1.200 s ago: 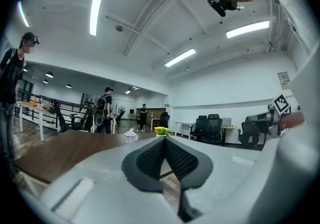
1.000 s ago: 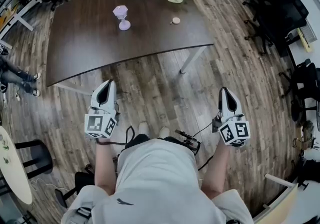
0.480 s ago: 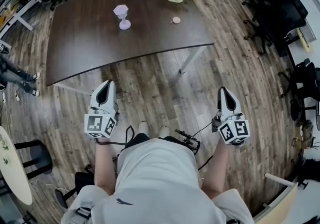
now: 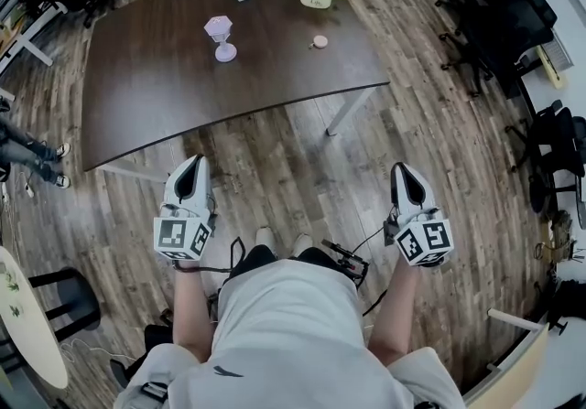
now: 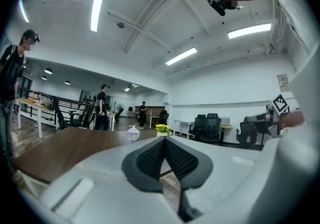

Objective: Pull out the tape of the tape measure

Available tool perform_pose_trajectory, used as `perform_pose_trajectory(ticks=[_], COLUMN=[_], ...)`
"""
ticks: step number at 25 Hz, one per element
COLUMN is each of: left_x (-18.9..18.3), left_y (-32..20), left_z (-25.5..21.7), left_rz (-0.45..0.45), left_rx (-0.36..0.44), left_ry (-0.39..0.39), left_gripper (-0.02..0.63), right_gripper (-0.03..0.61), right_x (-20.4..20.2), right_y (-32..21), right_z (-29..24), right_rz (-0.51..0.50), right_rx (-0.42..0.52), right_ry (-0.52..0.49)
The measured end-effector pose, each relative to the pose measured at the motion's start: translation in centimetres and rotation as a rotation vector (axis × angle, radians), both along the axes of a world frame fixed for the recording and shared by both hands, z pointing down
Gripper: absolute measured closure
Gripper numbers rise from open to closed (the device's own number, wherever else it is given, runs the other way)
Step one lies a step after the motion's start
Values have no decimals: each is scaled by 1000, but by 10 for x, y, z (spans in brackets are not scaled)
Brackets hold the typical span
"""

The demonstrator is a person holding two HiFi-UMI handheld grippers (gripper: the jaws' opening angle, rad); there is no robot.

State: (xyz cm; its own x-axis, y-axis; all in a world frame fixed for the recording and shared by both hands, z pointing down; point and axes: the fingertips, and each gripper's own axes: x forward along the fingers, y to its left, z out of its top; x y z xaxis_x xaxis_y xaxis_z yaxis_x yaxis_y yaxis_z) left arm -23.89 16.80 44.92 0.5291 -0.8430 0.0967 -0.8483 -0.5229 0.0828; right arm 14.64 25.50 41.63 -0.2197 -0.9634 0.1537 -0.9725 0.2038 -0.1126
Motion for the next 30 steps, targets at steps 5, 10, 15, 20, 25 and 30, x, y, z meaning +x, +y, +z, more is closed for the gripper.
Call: perform_pose_trajectory(ticks=[5, 10, 15, 20, 25, 30], left_x=[-7, -13, -9, 3, 29, 64], left_y=[-18, -38, -65, -108, -166, -222], left_z=[5, 10, 13, 17, 23, 26], left_rz=[26, 40, 32, -4, -49, -87], left_rx=[-13, -17, -22, -18, -12, -27], left_ry=[-1, 1, 2, 1, -13, -19], left_gripper=[607, 607, 607, 607, 607, 607], right_gripper=[578, 578, 577, 577, 577, 577], right_x=[-7, -19, -17, 3, 45, 85], right_y=[-7, -18, -48, -105, -183, -262], right_z=[-3, 1, 1, 6, 13, 10], right_rz=[39, 49, 35, 3, -30, -76], right_rx=[1, -8, -9, -5, 0, -6], right_ry=[-9, -14, -11, -19, -28, -37])
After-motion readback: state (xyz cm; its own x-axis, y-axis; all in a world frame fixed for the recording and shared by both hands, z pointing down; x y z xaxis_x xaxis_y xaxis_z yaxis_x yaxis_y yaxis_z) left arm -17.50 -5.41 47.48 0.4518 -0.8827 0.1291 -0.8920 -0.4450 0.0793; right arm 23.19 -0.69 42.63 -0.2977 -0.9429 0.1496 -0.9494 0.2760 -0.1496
